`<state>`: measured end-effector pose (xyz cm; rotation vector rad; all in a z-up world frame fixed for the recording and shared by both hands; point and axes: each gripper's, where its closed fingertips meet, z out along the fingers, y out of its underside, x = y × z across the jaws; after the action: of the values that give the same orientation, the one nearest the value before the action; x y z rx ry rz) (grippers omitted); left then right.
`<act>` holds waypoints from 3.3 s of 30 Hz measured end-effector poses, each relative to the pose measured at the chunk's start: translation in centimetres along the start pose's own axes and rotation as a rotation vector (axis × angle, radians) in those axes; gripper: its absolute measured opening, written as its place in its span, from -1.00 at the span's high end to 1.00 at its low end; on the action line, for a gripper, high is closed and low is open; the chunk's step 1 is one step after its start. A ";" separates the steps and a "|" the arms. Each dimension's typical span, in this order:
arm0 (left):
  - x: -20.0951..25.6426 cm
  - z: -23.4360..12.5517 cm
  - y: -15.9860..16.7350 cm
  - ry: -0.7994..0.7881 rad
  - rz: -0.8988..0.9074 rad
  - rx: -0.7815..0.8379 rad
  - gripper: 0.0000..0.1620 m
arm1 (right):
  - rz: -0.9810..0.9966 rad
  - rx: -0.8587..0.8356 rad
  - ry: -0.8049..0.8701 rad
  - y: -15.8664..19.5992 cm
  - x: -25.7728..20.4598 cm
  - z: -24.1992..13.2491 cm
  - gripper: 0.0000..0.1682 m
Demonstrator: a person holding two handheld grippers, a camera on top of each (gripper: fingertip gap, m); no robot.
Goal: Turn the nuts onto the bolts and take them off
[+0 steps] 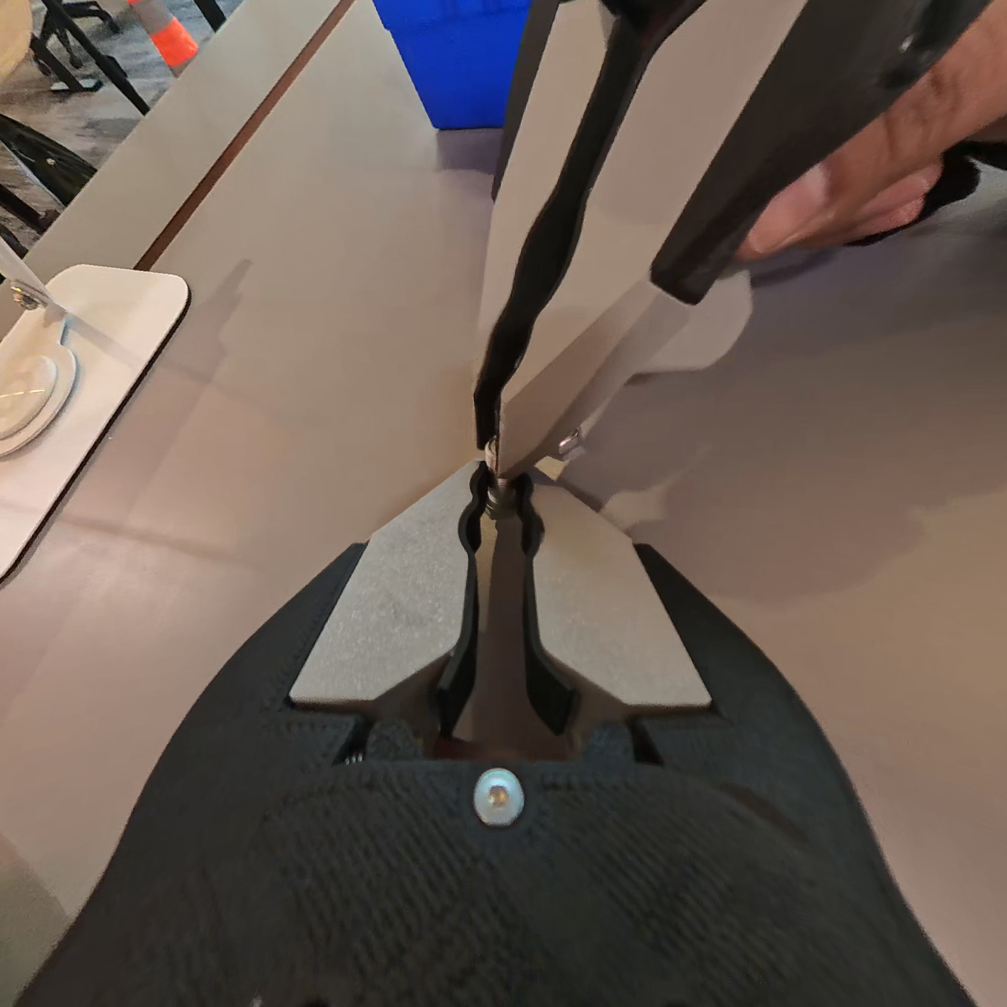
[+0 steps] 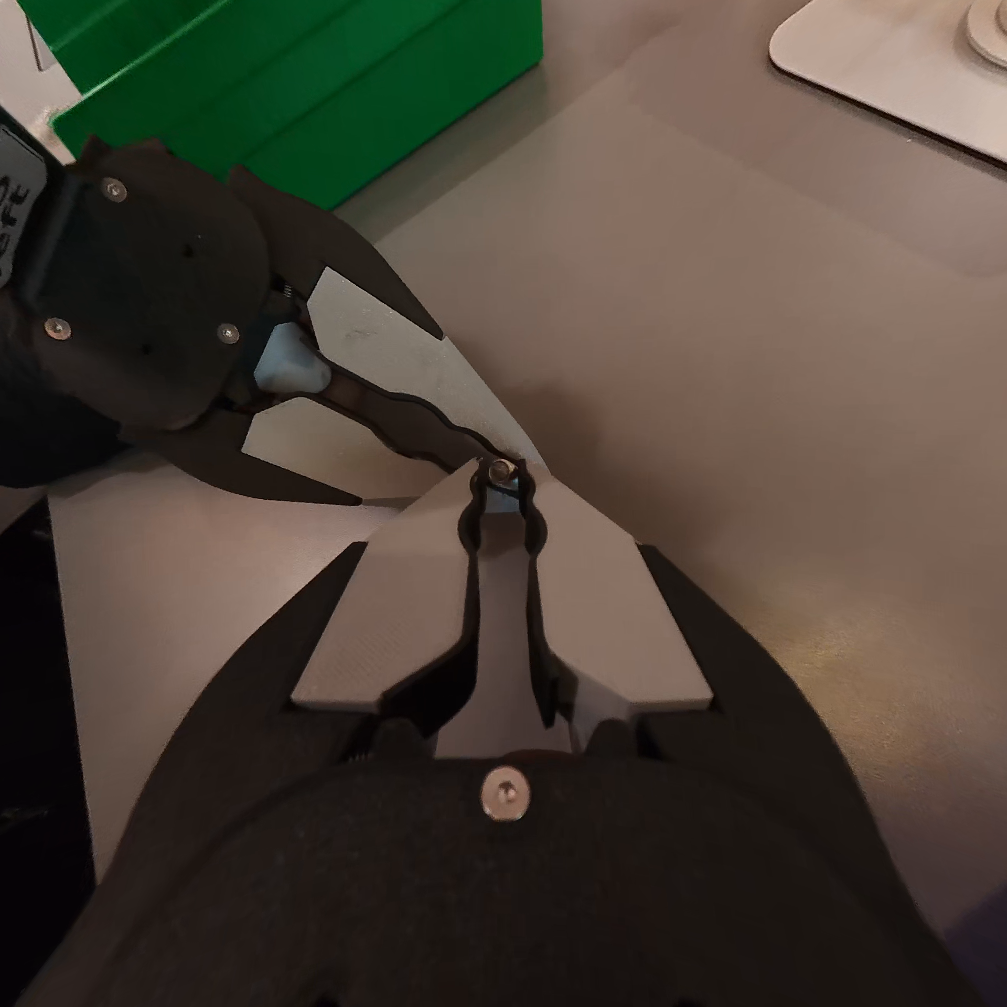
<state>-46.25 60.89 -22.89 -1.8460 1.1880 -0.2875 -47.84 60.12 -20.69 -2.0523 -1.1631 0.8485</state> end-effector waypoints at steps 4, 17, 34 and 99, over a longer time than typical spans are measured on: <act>0.0 -0.1 -0.2 0.002 -0.020 0.012 0.91 | -0.022 0.004 0.016 -0.1 0.0 -0.1 0.92; 0.1 -0.5 0.1 0.020 -0.022 0.013 0.62 | 0.037 0.072 -0.087 -1.1 -0.8 -0.9 0.92; 0.7 -1.3 -1.0 0.111 -0.100 0.086 0.78 | 0.025 0.124 -0.144 -2.0 -1.5 -2.0 0.91; -1.5 -4.8 -3.0 0.320 -0.310 0.386 0.92 | -0.061 -0.080 0.070 1.3 2.3 -2.2 0.74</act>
<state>-48.07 59.90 -17.45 -1.6705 0.9621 -0.9491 -44.55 61.16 -20.91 -2.0821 -1.2324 0.7055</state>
